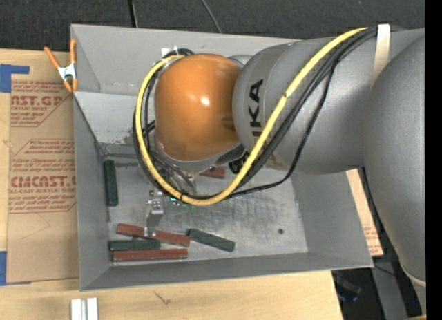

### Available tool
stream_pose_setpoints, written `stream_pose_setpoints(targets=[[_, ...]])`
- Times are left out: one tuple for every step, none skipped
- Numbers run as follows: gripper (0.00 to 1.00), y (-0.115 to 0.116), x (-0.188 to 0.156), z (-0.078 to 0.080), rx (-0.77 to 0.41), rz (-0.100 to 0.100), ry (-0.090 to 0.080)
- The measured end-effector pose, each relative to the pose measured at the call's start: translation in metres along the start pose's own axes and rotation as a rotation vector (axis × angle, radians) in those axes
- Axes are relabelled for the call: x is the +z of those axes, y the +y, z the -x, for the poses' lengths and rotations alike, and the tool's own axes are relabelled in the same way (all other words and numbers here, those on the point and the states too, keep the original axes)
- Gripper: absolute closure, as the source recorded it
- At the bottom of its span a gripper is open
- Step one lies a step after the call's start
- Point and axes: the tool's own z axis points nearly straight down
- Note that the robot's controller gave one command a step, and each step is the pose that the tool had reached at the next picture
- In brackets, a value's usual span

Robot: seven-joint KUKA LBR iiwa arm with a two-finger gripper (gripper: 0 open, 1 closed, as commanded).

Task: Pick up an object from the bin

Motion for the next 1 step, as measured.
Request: stream_pose_setpoints(targets=[[0.0,-0.0011,-0.0042,0.0021,0.002,0.002,-0.008]])
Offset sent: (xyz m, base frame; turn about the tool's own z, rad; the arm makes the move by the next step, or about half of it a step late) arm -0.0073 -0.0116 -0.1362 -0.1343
